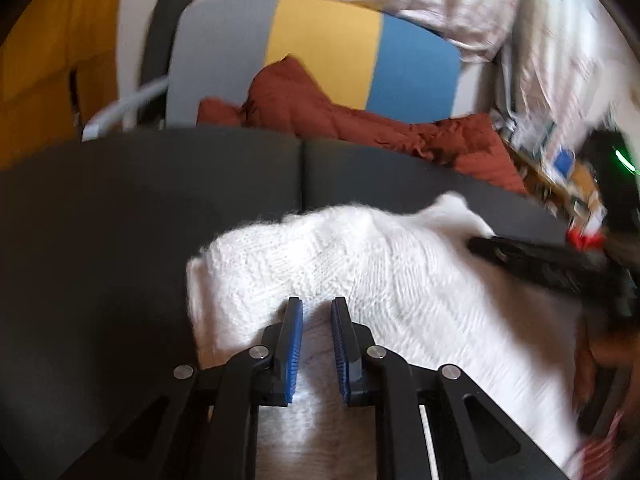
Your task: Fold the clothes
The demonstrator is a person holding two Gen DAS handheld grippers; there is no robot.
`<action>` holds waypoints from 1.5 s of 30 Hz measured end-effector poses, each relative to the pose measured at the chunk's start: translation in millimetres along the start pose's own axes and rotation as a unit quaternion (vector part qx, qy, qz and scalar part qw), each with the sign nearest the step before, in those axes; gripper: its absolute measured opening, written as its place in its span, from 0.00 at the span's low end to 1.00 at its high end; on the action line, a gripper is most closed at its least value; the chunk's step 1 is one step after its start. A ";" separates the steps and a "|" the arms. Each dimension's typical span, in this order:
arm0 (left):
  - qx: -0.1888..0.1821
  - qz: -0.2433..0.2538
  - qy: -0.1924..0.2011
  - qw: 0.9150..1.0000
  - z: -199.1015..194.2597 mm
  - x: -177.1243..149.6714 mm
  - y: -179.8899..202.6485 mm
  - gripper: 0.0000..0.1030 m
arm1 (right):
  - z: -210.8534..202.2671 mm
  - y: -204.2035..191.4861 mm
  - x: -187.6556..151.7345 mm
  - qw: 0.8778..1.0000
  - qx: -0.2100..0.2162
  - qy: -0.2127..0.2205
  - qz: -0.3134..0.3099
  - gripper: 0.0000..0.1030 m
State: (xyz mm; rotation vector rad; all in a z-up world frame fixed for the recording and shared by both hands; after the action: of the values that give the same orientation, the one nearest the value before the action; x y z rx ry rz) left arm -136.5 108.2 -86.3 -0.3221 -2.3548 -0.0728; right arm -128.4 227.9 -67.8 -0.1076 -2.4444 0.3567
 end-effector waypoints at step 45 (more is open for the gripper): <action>-0.063 0.044 0.033 0.996 -72.9 -108.4 -16.6 0.19 | -88.4 -70.9 -175.3 0.994 0.058 0.051 -0.075 0.42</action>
State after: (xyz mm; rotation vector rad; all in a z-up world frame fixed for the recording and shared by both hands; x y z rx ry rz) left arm -16.4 58.8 -108.1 -0.4777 -2.2713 -0.1868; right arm 64.7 150.9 -87.2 0.1053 -2.3078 0.4158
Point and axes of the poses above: each gripper's, at about its wrist camera, not at the fingertips, and z roughly the way its jaws point, y to its right, x to its top, the point moved 5 cm from there along z, roughly the way its jaws point, and after that the axes turned 11 degrees about x, right-handed, at the moved point
